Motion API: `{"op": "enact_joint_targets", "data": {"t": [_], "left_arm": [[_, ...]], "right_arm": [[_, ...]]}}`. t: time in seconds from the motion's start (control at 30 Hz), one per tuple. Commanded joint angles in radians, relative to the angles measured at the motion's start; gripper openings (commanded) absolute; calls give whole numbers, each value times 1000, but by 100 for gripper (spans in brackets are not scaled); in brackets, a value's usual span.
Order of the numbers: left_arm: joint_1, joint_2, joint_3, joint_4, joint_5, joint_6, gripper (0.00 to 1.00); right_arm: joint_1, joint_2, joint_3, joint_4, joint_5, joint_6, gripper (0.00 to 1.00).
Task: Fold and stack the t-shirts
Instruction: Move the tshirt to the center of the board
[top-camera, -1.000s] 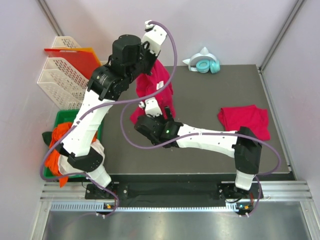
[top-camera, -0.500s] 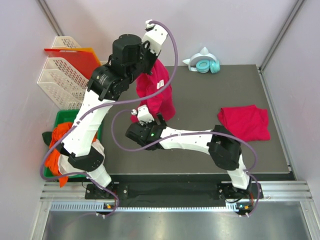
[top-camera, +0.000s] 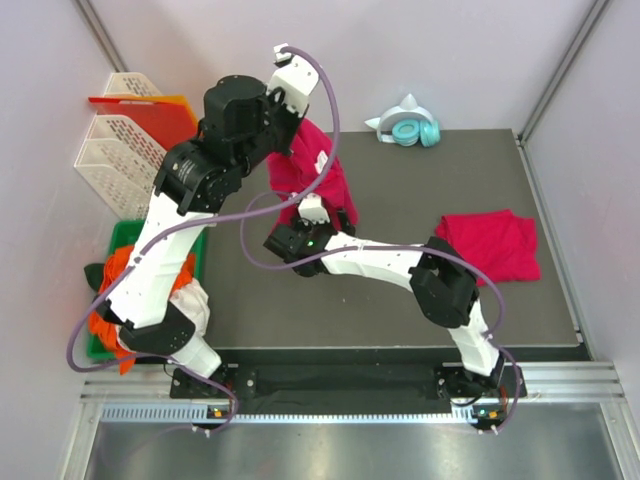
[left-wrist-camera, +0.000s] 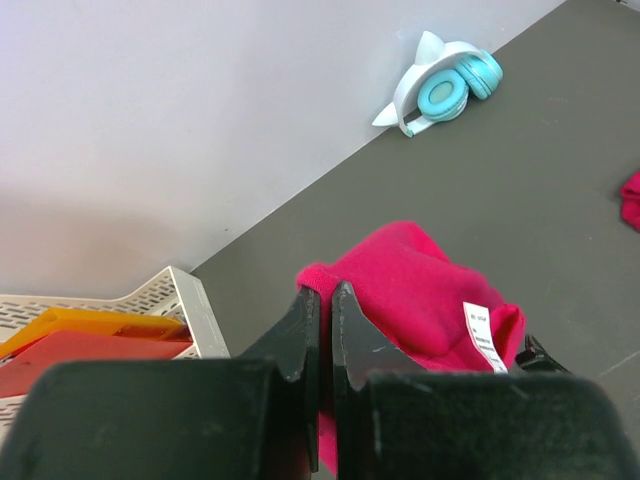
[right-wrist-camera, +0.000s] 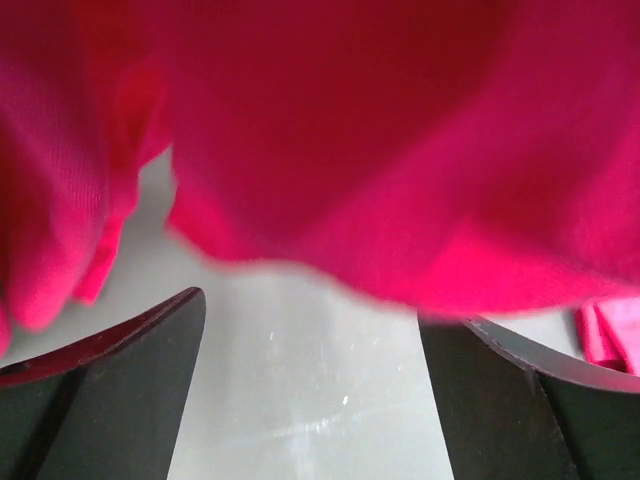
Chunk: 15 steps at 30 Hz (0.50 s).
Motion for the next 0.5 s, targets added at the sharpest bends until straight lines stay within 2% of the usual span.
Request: {"op": "enact_joint_targets", "data": {"t": [0.0,0.1,0.17,0.2,0.27,0.3,0.37,0.4,0.47], "left_arm": [[-4,-51,-17,49,-6,2,0],[-4,-68,-41,53,1,5,0],[-4,-76,-64,58,3,7,0],[-4,-83,-72,61,3,8,0],[-4,-93,-98,67,3,13,0],[-4,-100,-106,76,3,14,0],[-4,-105,-130,86,2,20,0],[-4,-111,-139,92,-2,25,0],[-4,-114,-169,113,-12,30,0]], "right_arm": [[-12,63,123,-87,145,77,90],[-39,91,176,-176,159,123,89],[-62,81,179,-176,159,127,86],[-69,77,179,-170,152,126,77],[-86,63,176,-161,147,114,65],[-90,61,176,-159,144,110,55],[-92,46,171,-159,145,103,43],[-93,38,162,-157,144,103,23],[-93,14,150,-167,142,104,1]]}}
